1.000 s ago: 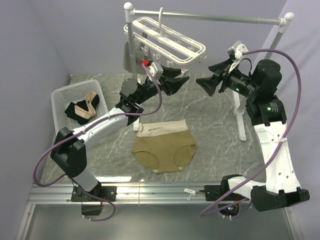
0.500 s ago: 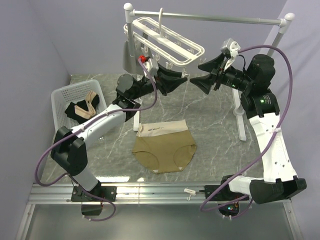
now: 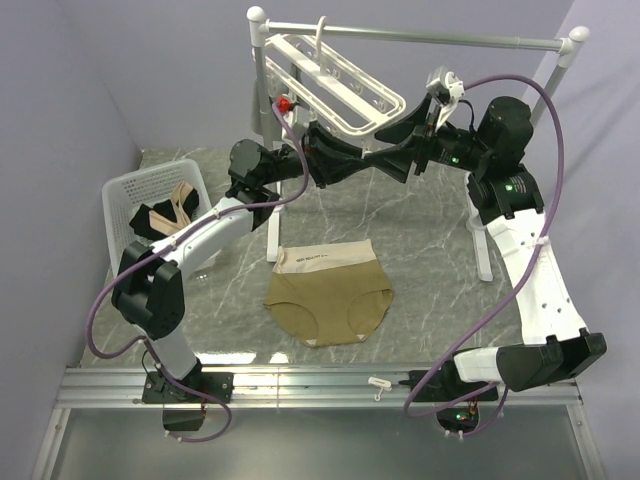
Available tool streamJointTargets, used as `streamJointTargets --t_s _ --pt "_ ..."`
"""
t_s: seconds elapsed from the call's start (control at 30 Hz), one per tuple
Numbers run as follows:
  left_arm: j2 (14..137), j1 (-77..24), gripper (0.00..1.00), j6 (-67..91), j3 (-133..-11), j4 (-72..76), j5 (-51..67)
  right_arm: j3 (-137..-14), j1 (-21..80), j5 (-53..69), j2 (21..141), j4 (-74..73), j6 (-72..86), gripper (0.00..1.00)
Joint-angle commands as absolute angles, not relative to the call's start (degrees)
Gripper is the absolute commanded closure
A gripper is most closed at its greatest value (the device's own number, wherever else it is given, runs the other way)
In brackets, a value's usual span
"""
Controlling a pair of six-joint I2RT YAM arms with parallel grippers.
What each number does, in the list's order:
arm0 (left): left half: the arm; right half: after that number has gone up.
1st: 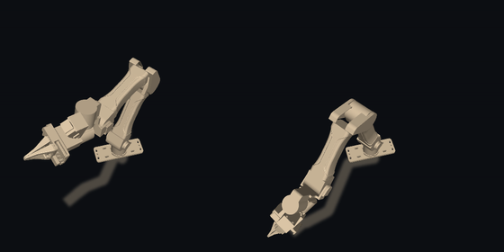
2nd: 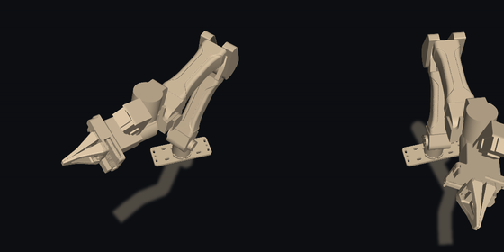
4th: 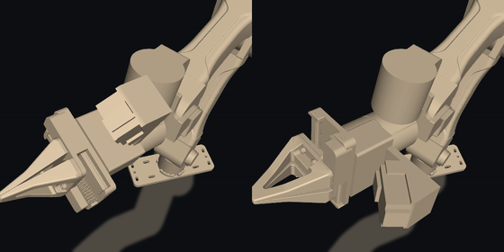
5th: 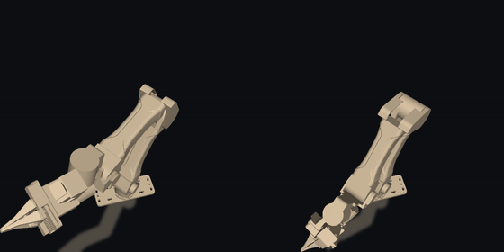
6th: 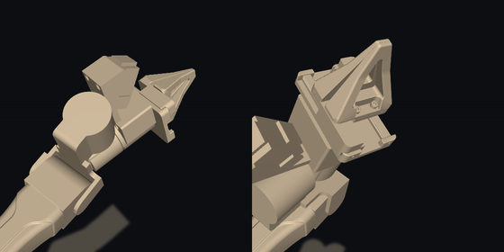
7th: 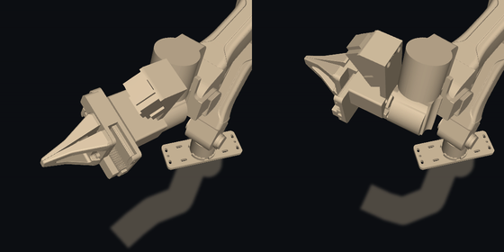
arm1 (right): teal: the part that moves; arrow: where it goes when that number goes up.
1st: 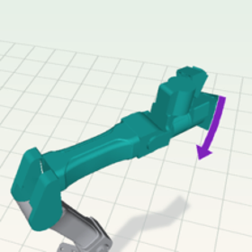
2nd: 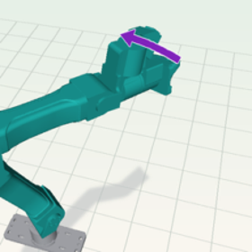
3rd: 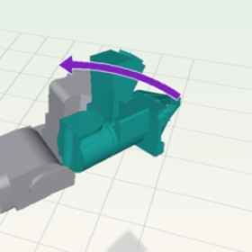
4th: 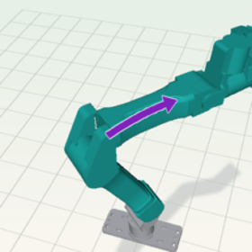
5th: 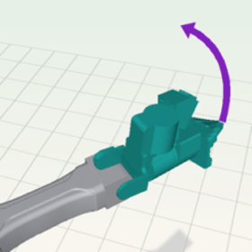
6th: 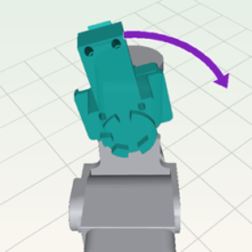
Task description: Clip the underwear to the hanger
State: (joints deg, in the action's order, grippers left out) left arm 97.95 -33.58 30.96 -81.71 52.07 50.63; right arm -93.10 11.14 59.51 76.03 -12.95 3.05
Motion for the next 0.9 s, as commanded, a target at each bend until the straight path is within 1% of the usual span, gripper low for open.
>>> streamJointTargets --t_s 0.0,0.2,0.3,0.6,0.67,0.7,0.73,0.77,0.8,0.87 --pt "97.91 -33.66 1.00 33.57 -84.38 55.63 54.76 -93.43 12.83 59.33 76.03 -8.26 4.92 0.30" --pt "98.26 -33.75 0.99 35.42 -84.11 57.57 55.90 -93.08 14.24 58.54 76.64 -9.76 3.52 0.32" --pt "98.44 -33.75 1.00 35.86 -84.02 57.92 56.51 -92.64 14.33 58.10 76.64 -8.70 4.30 0.35" --pt "98.97 -33.75 0.99 37.53 -84.72 57.57 57.31 -92.37 15.03 58.45 76.91 -8.79 4.13 0.52" --pt "99.31 -33.58 0.98 38.05 -85.16 57.04 57.30 -92.55 15.12 58.45 76.99 -9.49 3.52 0.61" --pt "99.40 -33.66 0.94 38.40 -85.51 57.22 57.65 -92.55 15.20 58.36 76.99 -9.67 3.43 0.65" --pt "99.58 -33.58 0.91 38.41 -85.60 57.30 57.74 -92.46 15.21 58.27 76.99 -9.84 3.17 0.77" --pt "99.32 -33.57 0.88 38.23 -85.61 56.52 57.48 -92.63 15.21 58.10 76.91 -9.93 3.25 0.83" --pt "99.14 -33.57 0.81 37.80 -85.69 56.08 57.13 -92.55 15.12 57.75 76.82 -9.76 3.34 0.93" --pt "98.88 -33.58 0.73 37.27 -85.61 54.94 57.04 -92.29 15.12 57.31 76.64 -9.67 3.51 1.00"
